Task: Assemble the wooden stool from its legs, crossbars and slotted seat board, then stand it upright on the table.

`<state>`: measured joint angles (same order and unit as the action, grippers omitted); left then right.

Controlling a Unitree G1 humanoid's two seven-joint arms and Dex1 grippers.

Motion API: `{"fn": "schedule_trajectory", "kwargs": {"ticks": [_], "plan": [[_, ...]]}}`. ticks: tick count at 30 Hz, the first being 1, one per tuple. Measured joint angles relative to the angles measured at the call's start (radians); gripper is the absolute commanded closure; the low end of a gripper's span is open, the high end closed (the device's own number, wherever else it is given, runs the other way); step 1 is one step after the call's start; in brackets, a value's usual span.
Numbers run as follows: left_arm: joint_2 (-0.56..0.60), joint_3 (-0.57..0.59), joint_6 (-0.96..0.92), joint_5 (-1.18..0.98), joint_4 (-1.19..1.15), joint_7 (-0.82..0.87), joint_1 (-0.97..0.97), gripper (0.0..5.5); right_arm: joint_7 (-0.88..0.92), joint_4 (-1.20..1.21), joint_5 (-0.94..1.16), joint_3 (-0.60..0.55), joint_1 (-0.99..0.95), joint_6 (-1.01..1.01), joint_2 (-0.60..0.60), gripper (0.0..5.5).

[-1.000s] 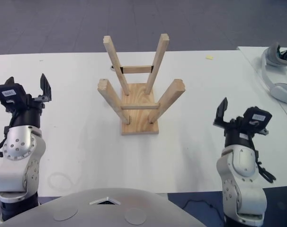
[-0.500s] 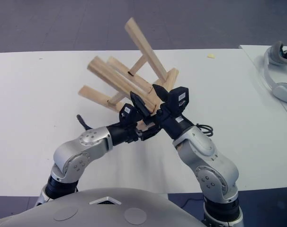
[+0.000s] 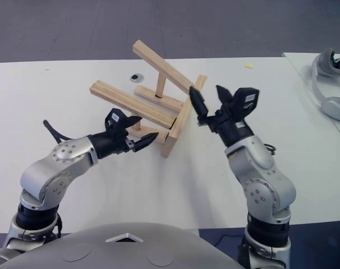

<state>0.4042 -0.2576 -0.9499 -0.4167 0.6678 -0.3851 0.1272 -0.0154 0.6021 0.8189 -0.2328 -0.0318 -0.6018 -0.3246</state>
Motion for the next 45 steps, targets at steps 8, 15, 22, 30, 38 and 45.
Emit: {"fn": "schedule_trajectory", "kwargs": {"ticks": [8, 15, 22, 30, 38, 45], "plan": [[0.065, -0.083, -0.039, -0.047, -0.008, -0.105, 0.006, 1.39, -0.017, -0.141, -0.077, -0.068, -0.089, 0.027, -0.037, 0.97], [-0.081, -0.177, 0.0, 0.067, -0.16, 0.005, 0.044, 1.39, -0.026, -0.161, -0.105, -0.058, -0.102, 0.033, -0.019, 0.97], [-0.138, -0.194, 0.024, 0.087, -0.235, 0.004, 0.089, 1.39, -0.041, -0.168, -0.119, -0.056, -0.118, 0.035, -0.005, 0.97], [-0.286, -0.267, 0.025, 0.112, -0.303, 0.026, 0.137, 1.39, -0.044, -0.198, -0.153, -0.056, -0.12, 0.038, 0.0, 0.97], [-0.295, -0.254, 0.053, 0.162, -0.354, 0.071, 0.142, 2.66, -0.049, -0.195, -0.16, -0.038, -0.12, 0.039, 0.026, 0.97], [-0.232, -0.236, 0.113, 0.265, -0.39, 0.09, 0.141, 3.75, -0.047, -0.19, -0.181, -0.037, -0.119, 0.043, 0.045, 0.97]]}}
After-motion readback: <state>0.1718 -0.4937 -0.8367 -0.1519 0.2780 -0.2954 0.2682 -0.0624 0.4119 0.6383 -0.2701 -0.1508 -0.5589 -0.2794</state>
